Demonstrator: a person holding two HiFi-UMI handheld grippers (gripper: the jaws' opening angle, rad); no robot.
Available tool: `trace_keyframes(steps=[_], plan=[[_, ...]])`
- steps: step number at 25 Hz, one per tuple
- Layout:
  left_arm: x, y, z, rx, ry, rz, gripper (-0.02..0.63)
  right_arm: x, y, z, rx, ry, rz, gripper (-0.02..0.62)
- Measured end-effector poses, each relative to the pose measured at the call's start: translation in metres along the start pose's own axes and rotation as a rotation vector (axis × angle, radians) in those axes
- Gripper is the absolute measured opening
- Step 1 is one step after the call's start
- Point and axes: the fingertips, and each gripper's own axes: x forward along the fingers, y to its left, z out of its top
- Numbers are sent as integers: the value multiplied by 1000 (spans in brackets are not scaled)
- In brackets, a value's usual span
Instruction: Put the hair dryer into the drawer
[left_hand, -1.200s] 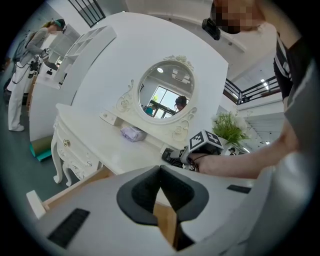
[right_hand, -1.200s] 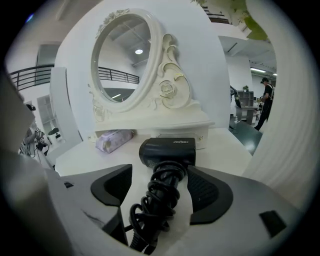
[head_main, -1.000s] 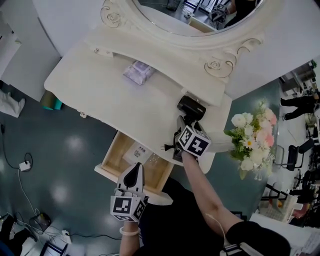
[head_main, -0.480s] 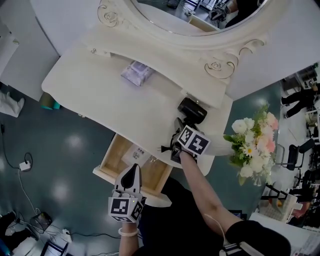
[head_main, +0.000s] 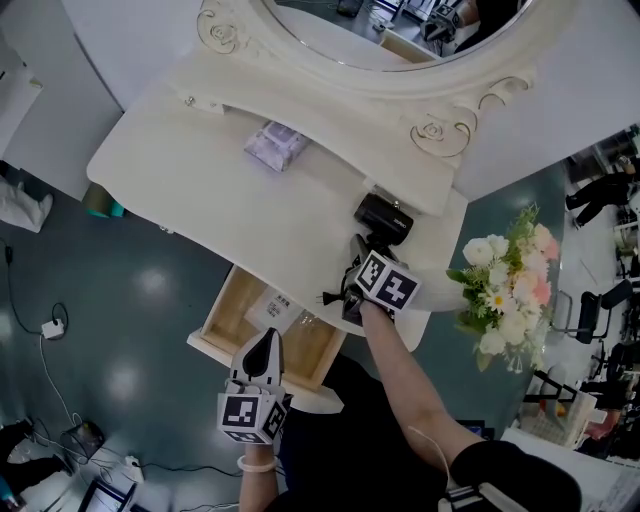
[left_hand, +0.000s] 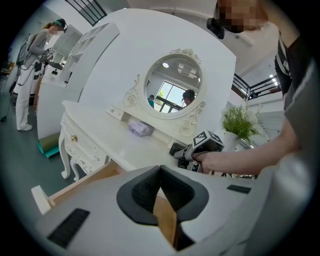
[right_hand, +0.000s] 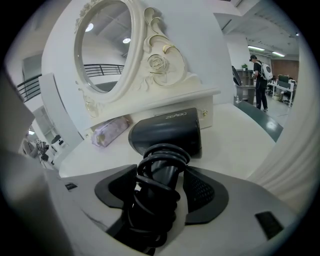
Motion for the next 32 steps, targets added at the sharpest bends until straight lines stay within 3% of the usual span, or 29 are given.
trace_keyframes(steps=[10,32], plan=[[-15,5,-1,1,-12,45,20,-3,2,2,34,-15,55,287],[-50,-31,-3,55,-75,50,20,-65,36,-17,-73,-37,253,284]])
